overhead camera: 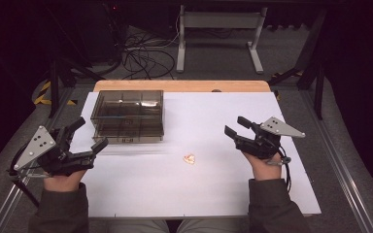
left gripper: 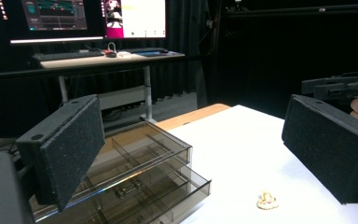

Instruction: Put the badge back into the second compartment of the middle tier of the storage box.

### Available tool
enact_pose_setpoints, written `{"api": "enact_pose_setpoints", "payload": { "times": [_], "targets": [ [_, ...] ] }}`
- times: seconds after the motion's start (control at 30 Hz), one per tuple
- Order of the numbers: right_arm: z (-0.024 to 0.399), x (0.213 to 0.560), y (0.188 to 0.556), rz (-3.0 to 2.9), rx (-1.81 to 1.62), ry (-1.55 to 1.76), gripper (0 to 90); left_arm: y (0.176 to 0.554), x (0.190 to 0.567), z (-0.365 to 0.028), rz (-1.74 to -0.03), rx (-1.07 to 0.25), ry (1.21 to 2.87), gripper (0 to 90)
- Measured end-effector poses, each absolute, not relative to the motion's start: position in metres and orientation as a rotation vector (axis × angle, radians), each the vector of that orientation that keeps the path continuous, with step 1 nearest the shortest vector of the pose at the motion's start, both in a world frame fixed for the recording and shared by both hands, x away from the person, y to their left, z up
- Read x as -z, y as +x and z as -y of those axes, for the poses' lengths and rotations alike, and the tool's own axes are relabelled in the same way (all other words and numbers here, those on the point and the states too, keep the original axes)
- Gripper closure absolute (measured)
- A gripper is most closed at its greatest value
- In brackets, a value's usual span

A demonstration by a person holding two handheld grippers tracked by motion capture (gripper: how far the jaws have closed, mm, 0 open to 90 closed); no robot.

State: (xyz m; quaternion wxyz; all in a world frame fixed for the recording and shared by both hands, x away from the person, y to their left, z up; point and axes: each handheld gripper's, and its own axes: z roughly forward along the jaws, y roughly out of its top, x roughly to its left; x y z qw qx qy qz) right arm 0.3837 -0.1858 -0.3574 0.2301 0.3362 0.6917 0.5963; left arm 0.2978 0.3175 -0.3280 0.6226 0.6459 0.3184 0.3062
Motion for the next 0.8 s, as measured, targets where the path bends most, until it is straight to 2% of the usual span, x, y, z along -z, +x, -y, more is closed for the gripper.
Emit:
{"api": "enact_pose_setpoints", "payload": {
  "times": [0.37,0.63,0.8],
  "targets": [
    [0.168,0.375,0.396,-2.044,-1.619,0.980,55.9,0.300,0.331,-0.318,-0.754,-0.705,1.484,7.5],
    [0.147,0.397,0.410,-2.179,-1.553,0.990,62.9,0.301,0.333,-0.320,-0.768,-0.703,1.477,8.0],
    [0.138,0.409,0.416,-2.252,-1.530,1.011,63.7,0.302,0.333,-0.318,-0.763,-0.703,1.487,8.2]
  ]
}}
